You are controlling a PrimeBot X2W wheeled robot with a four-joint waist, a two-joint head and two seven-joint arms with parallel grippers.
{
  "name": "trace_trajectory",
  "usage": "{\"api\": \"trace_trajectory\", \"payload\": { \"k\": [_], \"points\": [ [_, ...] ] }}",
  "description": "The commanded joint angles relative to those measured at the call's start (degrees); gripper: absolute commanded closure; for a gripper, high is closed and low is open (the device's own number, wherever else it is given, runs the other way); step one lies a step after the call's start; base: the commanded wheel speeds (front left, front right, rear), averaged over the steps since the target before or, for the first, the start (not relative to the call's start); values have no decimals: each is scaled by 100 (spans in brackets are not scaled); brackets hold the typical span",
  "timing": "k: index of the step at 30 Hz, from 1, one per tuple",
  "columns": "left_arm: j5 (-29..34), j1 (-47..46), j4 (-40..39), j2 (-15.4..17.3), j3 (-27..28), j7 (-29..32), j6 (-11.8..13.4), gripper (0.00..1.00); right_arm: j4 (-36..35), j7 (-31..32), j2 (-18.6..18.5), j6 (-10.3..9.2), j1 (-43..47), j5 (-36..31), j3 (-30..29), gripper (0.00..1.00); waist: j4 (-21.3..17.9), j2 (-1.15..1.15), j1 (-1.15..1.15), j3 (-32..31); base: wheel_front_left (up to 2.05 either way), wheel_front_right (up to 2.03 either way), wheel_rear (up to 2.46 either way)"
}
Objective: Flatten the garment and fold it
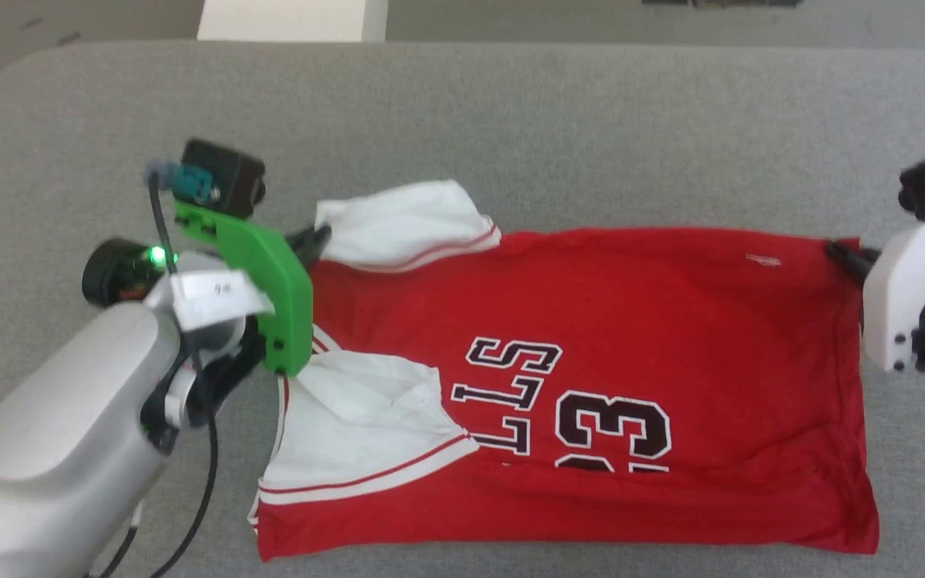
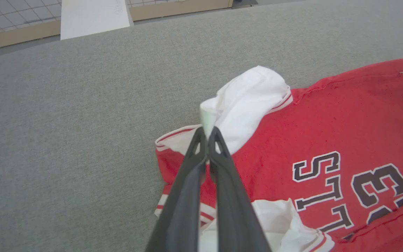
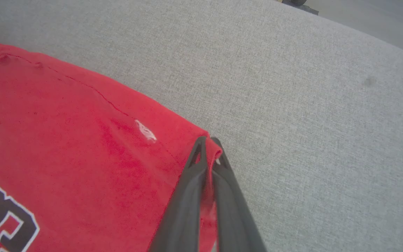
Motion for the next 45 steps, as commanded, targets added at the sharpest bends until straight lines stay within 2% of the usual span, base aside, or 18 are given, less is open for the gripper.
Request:
{"api": "trace_trajectory", "payload": {
  "k": [1, 8, 13, 21, 26, 36, 37, 38, 39, 45],
  "points": [
    [-85, 193, -82, 112, 14, -44, 64, 100, -93, -47, -19, -8, 210, 69, -62, 100, 80, 0, 0, -362, 0, 0, 0],
    [-291, 935, -628, 491, -38, 18, 302, 100, -568, 92, -116, -8, 1276, 252, -514, 100, 205, 0, 0, -788, 0, 0, 0],
    [-473, 1442, -954, 797, -112, 154, 435, 100, -1040, 435, -178, -8, 2046, 351, -696, 100, 255, 0, 0, -959, 0, 0, 0],
    [-599, 1922, -1129, 1169, -368, 472, 429, 100, -1546, 757, -434, -8, 2744, 306, -672, 100, 262, 0, 0, -979, 0, 0, 0],
    [-546, 1971, -1013, 1228, -549, 648, 335, 100, -1646, 797, -503, -8, 2866, 218, -540, 100, 255, 0, 0, -878, 0, 0, 0],
    [-407, 1863, -670, 978, -775, 742, 191, 100, -1550, 761, -619, -8, 2787, 110, -146, 100, 257, 0, 0, -647, 0, 0, 0],
    [-399, 1850, -633, 948, -793, 747, 173, 100, -1528, 746, -614, -8, 2763, 114, -125, 75, 257, 0, 0, -632, 0, 0, 0],
    [-388, 1839, -603, 922, -803, 737, 163, 63, -1500, 727, -589, -8, 2741, 132, -133, 0, 257, 0, 0, -621, 0, 0, 0],
    [-357, 1825, -563, 891, -818, 708, 142, 0, -1463, 725, -553, -8, 2717, 162, -138, 0, 259, 0, 0, -613, 0, 0, 0],
    [-352, 1818, -438, 697, -793, 484, 84, 0, -1427, 739, -396, -8, 2600, 385, -235, 0, 242, 0, 0, -774, 0, 0, 0]
  ]
}}
